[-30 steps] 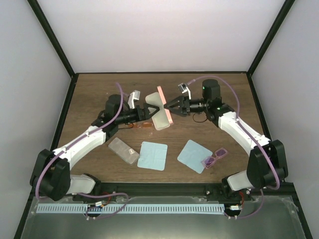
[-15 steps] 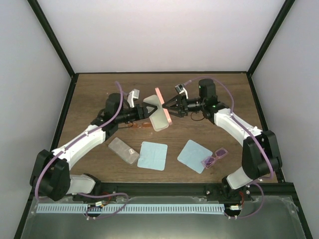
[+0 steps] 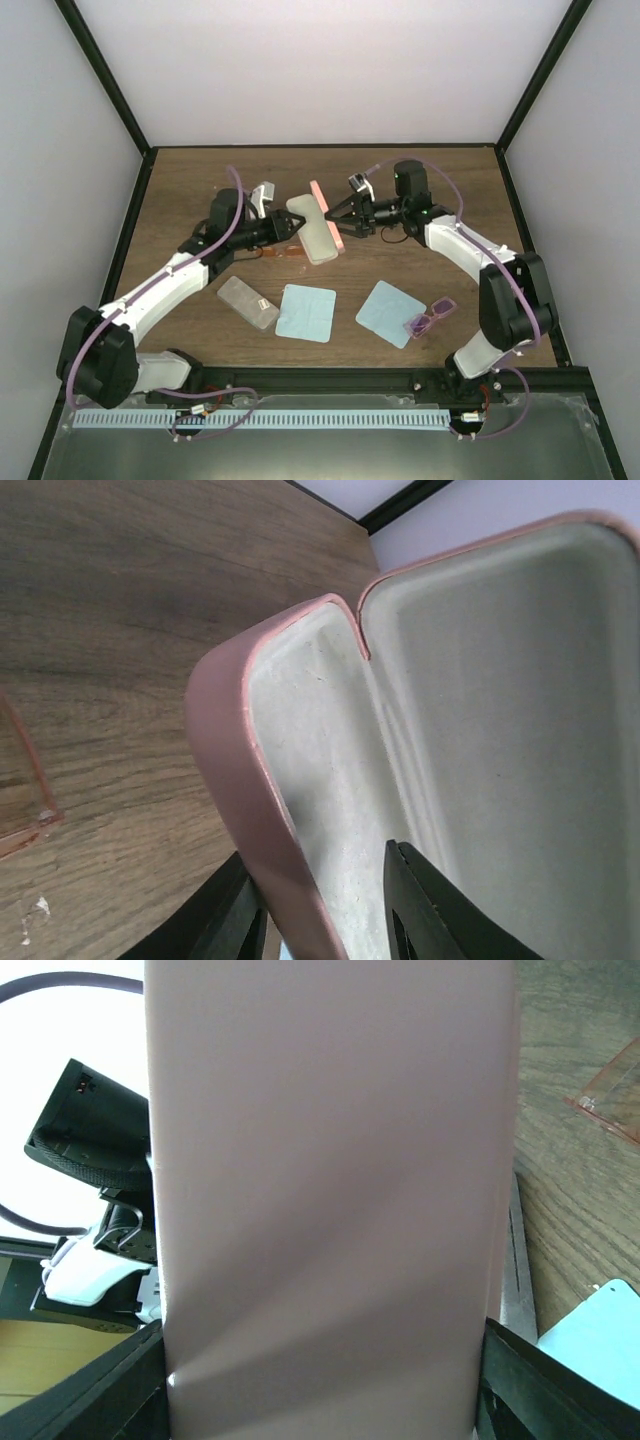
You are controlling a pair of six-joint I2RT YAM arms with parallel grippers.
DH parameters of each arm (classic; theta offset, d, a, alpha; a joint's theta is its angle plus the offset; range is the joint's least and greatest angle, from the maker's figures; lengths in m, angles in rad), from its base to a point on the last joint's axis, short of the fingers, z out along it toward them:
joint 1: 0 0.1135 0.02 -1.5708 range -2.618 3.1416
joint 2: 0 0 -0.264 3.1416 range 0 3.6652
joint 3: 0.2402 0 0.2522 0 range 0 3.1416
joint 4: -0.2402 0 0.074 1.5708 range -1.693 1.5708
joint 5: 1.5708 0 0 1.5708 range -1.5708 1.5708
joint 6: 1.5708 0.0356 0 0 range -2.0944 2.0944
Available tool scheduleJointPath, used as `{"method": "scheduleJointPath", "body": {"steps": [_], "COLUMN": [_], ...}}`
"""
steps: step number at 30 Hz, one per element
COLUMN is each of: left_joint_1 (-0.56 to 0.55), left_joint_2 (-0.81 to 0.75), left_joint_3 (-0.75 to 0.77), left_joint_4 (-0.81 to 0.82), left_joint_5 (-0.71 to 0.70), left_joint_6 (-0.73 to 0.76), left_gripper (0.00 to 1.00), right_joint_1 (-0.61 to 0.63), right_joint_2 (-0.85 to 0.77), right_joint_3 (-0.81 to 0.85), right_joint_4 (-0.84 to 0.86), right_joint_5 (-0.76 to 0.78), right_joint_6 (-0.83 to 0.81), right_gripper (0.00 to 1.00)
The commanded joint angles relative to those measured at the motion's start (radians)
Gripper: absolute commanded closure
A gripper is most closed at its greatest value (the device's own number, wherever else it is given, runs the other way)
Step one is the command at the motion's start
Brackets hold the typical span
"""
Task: Organize the sunglasses
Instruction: Open the sunglasses case.
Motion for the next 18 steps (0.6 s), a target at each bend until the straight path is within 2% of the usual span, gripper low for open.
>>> {"method": "scheduleJointPath", "body": {"steps": [1,6,8,9,12,13,15,18], "left_joint_1": [-0.004,-0.004,-0.003,-0.004,-0.003,-0.004,-0.004,-0.004], "left_joint_2": [-0.039,-0.046,-0.041,-0.038,-0.030,-0.028,-0.024,-0.024], "left_joint_3": [0.020,0.020,0.019,0.018,0.017,0.017,0.017,0.023], "left_joint_4": [0.008,0.009,0.008,0.006,-0.008,-0.009,-0.003,0.009], "left_joint_5": [-0.005,0.011,0.020,0.020,0.009,0.008,0.013,0.023], "left_joint_6": [0.006,0.014,0.017,0.018,0.022,0.022,0.018,0.015], "left_gripper": [0.69,0.80,0.80,0.75,0.33,0.23,0.12,0.01], "right_joint_1": [-0.003,-0.003,-0.002,-0.003,-0.003,-0.004,-0.005,-0.009], "right_joint_2": [0.034,0.059,0.062,0.062,0.058,0.056,0.055,0.050], "right_joint_3": [0.061,0.077,0.080,0.082,0.089,0.092,0.096,0.090], "right_joint_4": [-0.049,-0.065,-0.064,-0.064,-0.060,-0.058,-0.059,-0.029], "right_joint_5": [-0.037,-0.055,-0.060,-0.061,-0.068,-0.067,-0.068,-0.086], "right_joint_6": [-0.074,-0.103,-0.104,-0.104,-0.103,-0.103,-0.102,-0.061], "right_gripper": [0.25,0.23,0.33,0.36,0.37,0.37,0.37,0.37]}}
